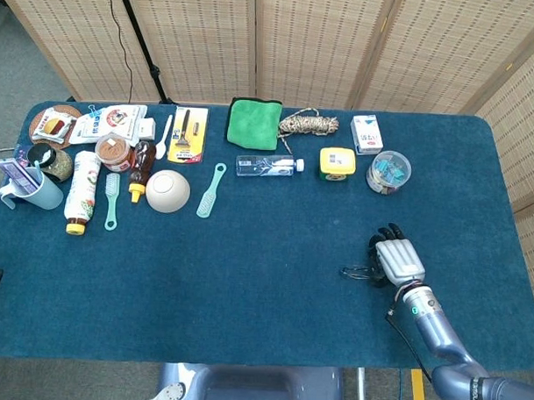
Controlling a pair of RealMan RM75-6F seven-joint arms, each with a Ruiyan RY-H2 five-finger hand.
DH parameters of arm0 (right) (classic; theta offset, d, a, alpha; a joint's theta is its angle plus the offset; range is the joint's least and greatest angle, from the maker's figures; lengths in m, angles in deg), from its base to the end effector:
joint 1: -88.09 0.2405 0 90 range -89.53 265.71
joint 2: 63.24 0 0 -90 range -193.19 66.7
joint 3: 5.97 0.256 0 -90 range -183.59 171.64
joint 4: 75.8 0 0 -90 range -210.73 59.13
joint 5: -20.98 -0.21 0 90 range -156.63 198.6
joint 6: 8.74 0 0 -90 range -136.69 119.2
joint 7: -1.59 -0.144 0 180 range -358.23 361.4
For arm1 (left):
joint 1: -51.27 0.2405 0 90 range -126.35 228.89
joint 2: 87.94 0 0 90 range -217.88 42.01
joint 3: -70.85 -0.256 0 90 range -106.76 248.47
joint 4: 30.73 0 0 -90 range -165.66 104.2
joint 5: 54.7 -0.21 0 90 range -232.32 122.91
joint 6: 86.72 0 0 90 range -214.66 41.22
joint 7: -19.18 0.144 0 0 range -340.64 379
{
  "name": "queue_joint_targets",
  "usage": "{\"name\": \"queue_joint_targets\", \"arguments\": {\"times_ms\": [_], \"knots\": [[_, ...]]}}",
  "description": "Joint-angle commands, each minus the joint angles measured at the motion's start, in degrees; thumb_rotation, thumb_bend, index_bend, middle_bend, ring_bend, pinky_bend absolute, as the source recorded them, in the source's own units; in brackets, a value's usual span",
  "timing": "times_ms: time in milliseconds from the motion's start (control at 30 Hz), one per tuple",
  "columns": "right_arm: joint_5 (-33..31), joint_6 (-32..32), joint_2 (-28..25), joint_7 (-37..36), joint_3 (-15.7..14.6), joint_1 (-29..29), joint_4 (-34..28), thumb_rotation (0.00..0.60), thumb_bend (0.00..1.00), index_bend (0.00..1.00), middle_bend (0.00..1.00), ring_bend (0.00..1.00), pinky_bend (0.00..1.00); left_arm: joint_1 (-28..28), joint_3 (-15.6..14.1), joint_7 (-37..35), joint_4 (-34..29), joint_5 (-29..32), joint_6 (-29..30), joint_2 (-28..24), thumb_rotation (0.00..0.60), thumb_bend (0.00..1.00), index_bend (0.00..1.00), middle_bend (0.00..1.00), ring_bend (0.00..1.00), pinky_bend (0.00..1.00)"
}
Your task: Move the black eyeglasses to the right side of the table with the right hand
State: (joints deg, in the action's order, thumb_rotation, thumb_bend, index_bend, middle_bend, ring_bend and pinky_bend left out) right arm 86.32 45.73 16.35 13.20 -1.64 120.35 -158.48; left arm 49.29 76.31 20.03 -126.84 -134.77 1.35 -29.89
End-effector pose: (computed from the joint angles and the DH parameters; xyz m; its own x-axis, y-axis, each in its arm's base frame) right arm -0.2584 -0.3141 0.0306 0.4558 -0.3501 0.8183 -0.8901 -0.1800 0.4187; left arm -0.3198 0.1728 0.2057 0.4406 -0.0743 0.8946 0.8936 0.1318 -0.4291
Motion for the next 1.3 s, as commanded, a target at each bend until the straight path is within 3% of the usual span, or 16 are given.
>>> {"name": "queue_joint_targets", "arguments": {"times_ms": [33,400,633,800,1300], "knots": [[0.1,0.2,0.2,0.3,-0.1,-0.3,0.3,0.600,0.04,0.78,0.34,0.15,0.04,0.0,0.0,0.0,0.0,0.0,0.0,0.0,0.569,0.24,0.05,0.00,0.00,0.00],[-0.1,0.3,-3.7,1.7,-0.5,-1.2,-4.1,0.600,0.04,0.62,0.25,0.13,0.05,-0.1,0.0,-0.1,0.1,-0.2,-0.1,0.2,0.572,0.24,0.05,0.00,0.00,0.00],[1.2,2.2,-7.0,-2.6,0.8,-2.6,-8.2,0.600,0.04,0.47,0.21,0.13,0.14,-0.1,0.0,-0.3,0.2,-0.3,-0.2,0.3,0.570,0.24,0.05,0.00,0.00,0.00],[4.2,6.9,-8.6,-6.0,2.2,-4.5,-9.9,0.600,0.04,0.38,0.18,0.11,0.14,0.3,-0.4,-0.4,0.3,-0.1,-0.1,0.4,0.572,0.24,0.05,0.00,0.00,0.00],[6.4,21.8,-10.3,3.6,1.8,-11.7,-13.9,0.600,0.04,0.27,0.10,0.02,0.04,2.4,-1.8,-2.1,2.2,-0.1,0.8,1.8,0.570,0.24,0.05,0.00,0.00,0.00]]}}
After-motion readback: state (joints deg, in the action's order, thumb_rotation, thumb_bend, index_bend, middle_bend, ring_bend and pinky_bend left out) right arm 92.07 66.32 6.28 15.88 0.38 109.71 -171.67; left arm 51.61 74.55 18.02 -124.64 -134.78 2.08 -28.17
